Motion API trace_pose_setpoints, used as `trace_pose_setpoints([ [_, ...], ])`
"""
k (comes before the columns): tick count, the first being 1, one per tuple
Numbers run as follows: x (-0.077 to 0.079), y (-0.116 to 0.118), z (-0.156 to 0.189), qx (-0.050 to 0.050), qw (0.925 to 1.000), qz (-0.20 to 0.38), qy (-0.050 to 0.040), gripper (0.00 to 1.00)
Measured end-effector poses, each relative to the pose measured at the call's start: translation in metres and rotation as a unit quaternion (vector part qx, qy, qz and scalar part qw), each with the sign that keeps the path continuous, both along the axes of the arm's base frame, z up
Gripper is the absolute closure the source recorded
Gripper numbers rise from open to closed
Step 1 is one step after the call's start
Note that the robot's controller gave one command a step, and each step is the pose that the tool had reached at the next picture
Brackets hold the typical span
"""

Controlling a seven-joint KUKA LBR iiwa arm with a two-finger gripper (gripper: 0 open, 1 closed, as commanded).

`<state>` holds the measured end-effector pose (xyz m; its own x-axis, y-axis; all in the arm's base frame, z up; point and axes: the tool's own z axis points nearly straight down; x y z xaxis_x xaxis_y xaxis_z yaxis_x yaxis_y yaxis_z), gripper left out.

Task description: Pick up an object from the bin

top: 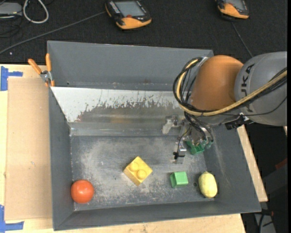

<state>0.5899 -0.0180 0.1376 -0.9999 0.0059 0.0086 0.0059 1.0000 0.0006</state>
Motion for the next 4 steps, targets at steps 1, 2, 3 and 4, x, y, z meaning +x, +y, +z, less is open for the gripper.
trace_pose_setpoints([
  [1, 0.002, 0.0, 0.004, 0.0, 1.0, 0.0, -0.0037, 0.0],
  [2, -0.057, -0.027, -0.048, 0.001, 0.9957, 0.092, -0.0051, 0.0],
  [3, -0.077, -0.034, -0.054, 0.001, 0.9936, 0.112, -0.006, 0.0],
  [4, -0.117, -0.02, -0.038, 0.002, 0.9888, 0.149, 0.0005, 0.0],
])
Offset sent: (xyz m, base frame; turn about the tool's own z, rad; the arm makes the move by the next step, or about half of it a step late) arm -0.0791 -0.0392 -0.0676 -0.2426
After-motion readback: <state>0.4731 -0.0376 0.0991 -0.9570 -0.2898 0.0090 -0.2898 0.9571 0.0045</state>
